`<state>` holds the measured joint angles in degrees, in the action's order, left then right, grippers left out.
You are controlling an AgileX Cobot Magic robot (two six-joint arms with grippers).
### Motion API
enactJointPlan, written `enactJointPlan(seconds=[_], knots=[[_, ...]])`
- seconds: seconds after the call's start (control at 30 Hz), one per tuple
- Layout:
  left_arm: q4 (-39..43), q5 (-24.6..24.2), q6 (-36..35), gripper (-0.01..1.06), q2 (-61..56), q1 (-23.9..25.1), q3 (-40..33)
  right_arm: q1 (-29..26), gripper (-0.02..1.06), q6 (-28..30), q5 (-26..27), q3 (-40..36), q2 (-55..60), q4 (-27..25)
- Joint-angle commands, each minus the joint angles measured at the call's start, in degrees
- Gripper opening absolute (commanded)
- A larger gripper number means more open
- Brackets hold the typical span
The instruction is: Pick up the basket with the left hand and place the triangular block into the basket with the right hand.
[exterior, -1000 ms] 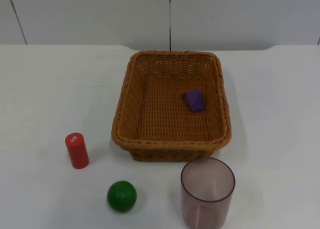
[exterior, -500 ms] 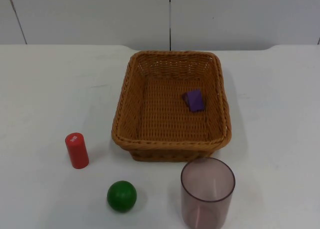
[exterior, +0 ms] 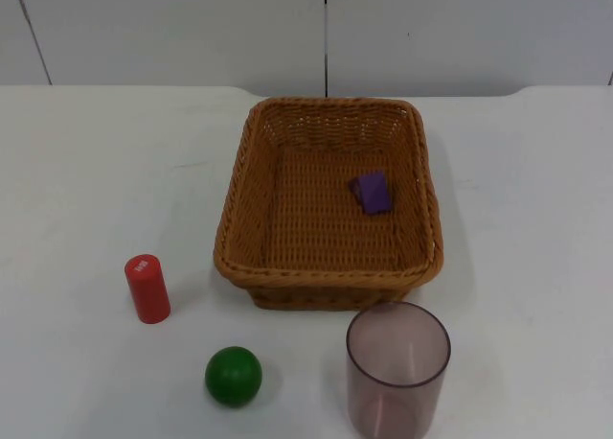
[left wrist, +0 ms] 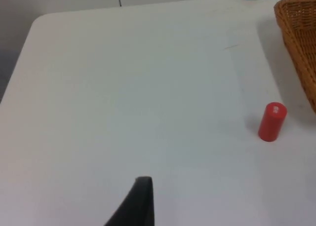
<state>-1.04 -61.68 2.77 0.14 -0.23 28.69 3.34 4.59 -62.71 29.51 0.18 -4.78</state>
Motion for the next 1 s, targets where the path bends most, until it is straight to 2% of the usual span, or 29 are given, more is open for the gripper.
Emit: enactJointPlan(seconds=[0.0, 0.1, 0.27, 0.97], knots=[[1.9, 0.1, -2.4, 1.05, -0.1, -0.8, -0.3, 0.0, 1.05, -0.1, 0.8, 0.0, -0.2, 0.2], [5.0, 0.1, -6.1, 1.05, -0.1, -1.6, -0.3, 0.0, 1.05, -0.1, 0.8, 0.0, -0.2, 0.2], [4.8, 0.1, -6.1, 1.05, -0.1, -1.7, -0.3, 0.0, 1.05, -2.6, 0.8, 0.0, -0.2, 1.8], [4.8, 0.1, -6.1, 1.05, -0.1, -2.6, -0.3, 0.0, 1.05, -2.6, 0.8, 0.0, -0.2, 1.8]])
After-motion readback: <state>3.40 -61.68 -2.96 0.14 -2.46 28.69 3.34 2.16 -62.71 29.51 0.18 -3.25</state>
